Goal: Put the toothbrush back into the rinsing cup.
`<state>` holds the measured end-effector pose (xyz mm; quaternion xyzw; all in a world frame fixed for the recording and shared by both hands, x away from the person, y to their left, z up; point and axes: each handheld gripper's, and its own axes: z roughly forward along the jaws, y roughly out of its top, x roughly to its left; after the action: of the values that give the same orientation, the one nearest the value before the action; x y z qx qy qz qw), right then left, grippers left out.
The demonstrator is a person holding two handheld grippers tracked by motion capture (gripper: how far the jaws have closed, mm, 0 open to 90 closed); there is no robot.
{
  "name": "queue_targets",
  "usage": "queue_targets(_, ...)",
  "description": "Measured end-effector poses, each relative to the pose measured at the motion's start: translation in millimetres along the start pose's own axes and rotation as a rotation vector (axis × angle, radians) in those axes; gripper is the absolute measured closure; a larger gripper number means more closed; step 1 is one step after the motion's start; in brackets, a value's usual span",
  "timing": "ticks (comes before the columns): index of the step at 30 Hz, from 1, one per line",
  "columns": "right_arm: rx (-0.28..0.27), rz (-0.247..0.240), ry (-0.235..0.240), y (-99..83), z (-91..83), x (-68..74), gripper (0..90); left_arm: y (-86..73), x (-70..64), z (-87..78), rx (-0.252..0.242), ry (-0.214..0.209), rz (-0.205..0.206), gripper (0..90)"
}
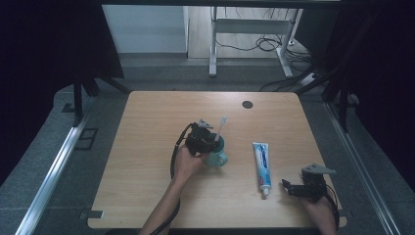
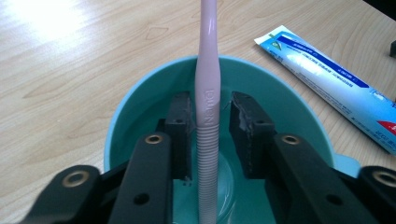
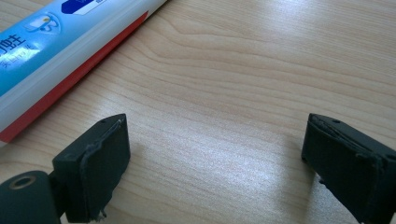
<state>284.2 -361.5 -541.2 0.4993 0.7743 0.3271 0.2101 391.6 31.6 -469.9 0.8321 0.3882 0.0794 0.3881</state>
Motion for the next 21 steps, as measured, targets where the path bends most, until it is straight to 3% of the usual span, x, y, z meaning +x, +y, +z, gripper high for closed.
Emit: queue_targets(21,-0.001,0.002,0.0,0.0,0.0,0.1,7.6,10.8,-9.2,-20.4,-0.041,0.039,0.048,50.3)
